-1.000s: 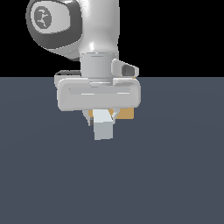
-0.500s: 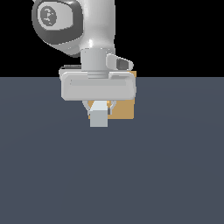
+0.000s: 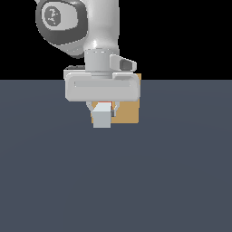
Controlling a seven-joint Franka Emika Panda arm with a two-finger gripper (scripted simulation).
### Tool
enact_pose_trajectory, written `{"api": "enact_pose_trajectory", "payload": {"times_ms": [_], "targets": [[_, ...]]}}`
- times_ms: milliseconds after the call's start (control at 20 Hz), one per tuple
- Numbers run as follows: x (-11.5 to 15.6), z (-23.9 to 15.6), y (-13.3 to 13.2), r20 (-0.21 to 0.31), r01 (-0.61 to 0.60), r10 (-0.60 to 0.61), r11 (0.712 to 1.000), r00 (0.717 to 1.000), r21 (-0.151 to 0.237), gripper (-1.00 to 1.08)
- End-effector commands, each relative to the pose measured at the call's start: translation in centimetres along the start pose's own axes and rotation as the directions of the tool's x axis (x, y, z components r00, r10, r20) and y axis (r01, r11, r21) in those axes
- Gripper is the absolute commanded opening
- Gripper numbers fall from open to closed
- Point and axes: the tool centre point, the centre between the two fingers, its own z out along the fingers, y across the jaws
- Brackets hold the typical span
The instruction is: Insert the peg into the horizontal hole in a box.
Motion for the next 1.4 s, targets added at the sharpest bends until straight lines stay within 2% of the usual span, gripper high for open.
{"api": "enact_pose_trajectory", "payload": {"times_ms": [0, 450, 650, 850, 1350], "targets": [[0.0, -0.2, 0.1, 0.0, -0.001, 0.001, 1.0, 1.0, -0.004, -1.0], [0.1, -0.1, 0.2, -0.001, -0.002, 0.002, 1.0, 1.0, -0.003, -1.0], [1.0, -0.1, 0.1, -0.001, -0.002, 0.002, 1.0, 1.0, -0.003, -1.0], [3.0, -0.2, 0.1, -0.001, -0.002, 0.002, 1.0, 1.0, -0.004, -1.0], [10.3, -0.3, 0.1, -0.001, -0.002, 0.002, 1.0, 1.0, -0.006, -1.0]]}}
